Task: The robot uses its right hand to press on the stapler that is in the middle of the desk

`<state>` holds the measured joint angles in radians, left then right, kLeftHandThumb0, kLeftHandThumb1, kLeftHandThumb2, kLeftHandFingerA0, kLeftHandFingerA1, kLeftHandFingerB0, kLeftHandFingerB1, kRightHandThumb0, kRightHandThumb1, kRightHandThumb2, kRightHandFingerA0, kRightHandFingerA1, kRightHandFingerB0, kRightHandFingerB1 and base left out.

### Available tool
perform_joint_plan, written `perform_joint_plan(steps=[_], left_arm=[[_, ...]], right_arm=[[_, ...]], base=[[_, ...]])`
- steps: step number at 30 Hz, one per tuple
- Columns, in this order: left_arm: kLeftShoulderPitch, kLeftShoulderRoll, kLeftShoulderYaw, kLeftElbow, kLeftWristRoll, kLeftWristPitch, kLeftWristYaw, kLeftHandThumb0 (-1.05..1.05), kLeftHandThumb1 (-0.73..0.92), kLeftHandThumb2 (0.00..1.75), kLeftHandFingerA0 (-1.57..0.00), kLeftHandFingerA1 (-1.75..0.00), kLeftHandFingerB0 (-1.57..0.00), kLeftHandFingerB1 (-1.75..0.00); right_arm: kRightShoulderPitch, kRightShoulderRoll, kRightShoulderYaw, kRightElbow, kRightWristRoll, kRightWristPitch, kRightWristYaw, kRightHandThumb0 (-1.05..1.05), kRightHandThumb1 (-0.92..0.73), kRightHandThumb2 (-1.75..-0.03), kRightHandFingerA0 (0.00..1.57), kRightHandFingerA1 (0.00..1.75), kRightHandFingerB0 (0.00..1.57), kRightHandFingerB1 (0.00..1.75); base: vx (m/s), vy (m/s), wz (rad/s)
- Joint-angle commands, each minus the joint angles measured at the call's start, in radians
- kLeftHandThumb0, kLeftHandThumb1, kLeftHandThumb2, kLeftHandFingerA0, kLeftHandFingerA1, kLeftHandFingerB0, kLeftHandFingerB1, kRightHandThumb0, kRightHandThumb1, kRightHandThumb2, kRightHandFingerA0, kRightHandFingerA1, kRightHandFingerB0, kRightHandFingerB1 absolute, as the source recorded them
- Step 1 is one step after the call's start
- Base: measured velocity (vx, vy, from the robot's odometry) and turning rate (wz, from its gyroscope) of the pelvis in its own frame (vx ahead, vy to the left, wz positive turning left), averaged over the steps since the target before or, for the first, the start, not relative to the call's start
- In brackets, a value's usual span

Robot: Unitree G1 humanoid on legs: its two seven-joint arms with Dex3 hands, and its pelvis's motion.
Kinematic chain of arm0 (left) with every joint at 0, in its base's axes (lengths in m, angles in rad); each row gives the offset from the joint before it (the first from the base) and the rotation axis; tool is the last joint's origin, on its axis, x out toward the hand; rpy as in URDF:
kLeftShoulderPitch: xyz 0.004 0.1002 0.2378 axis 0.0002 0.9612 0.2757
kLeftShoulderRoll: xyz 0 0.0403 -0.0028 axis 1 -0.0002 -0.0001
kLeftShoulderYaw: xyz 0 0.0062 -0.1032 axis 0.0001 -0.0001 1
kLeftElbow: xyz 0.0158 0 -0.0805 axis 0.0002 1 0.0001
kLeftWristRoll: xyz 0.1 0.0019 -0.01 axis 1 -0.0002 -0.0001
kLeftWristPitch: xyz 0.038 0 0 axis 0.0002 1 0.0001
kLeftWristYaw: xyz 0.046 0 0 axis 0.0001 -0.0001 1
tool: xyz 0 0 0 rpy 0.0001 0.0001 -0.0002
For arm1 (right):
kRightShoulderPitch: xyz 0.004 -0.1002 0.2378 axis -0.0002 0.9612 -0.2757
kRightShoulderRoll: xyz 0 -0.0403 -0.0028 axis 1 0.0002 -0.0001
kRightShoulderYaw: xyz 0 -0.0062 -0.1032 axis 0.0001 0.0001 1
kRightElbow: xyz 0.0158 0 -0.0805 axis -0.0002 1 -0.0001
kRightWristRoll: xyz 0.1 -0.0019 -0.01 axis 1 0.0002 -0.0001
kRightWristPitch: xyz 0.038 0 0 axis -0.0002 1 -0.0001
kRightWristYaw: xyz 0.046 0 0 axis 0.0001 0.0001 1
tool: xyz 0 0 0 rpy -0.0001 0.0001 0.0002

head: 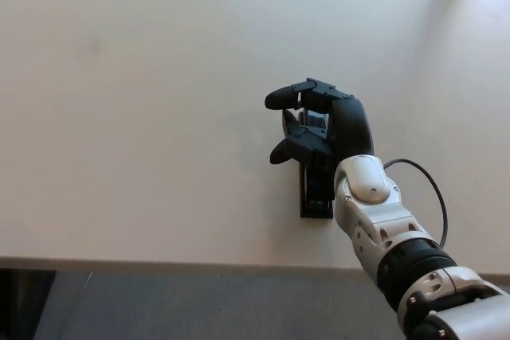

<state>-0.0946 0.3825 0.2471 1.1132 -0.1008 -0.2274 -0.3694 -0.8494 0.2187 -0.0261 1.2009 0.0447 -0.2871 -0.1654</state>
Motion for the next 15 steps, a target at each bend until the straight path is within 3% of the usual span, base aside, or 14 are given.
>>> perform_joint_plan(steps=[1,5,10,15], left_arm=[[-0.025,0.021,0.007,0.007,-0.008,-0.001,-0.004,-0.49,0.92,0.85,0.0,-0.14,-0.02,-0.18],[-0.052,0.02,0.009,0.008,-0.009,-0.008,-0.005,-0.48,0.92,0.85,0.0,-0.15,-0.01,-0.18],[-0.057,0.017,0.023,0.017,-0.022,0.001,-0.006,-0.48,0.92,0.82,-0.01,-0.19,-0.04,-0.22],[0.064,0.005,0.018,0.024,-0.009,-0.029,-0.009,-0.5,0.92,0.81,0.0,-0.15,-0.05,-0.21]], right_arm=[[0.097,0.075,0.0,0.05,-0.01,0.008,0.025,-0.1,-0.76,-0.77,1.18,1.25,0.76,1.18],[0.115,0.069,0.012,0.077,-0.027,0.028,0.016,-0.11,-0.77,-0.74,1.13,1.29,0.77,1.17],[0.148,0.079,0.019,0.097,-0.027,0.043,0.014,-0.12,-0.78,-0.74,1.17,1.22,0.77,1.13],[0.303,0.106,0.044,0.108,-0.046,-0.004,0.016,-0.1,-0.76,-0.77,1.19,1.23,0.78,1.17]], base=[[0.0,0.0,0.0],[0.0,0.0,0.0],[0.0,0.0,0.0],[0.0,0.0,0.0]])
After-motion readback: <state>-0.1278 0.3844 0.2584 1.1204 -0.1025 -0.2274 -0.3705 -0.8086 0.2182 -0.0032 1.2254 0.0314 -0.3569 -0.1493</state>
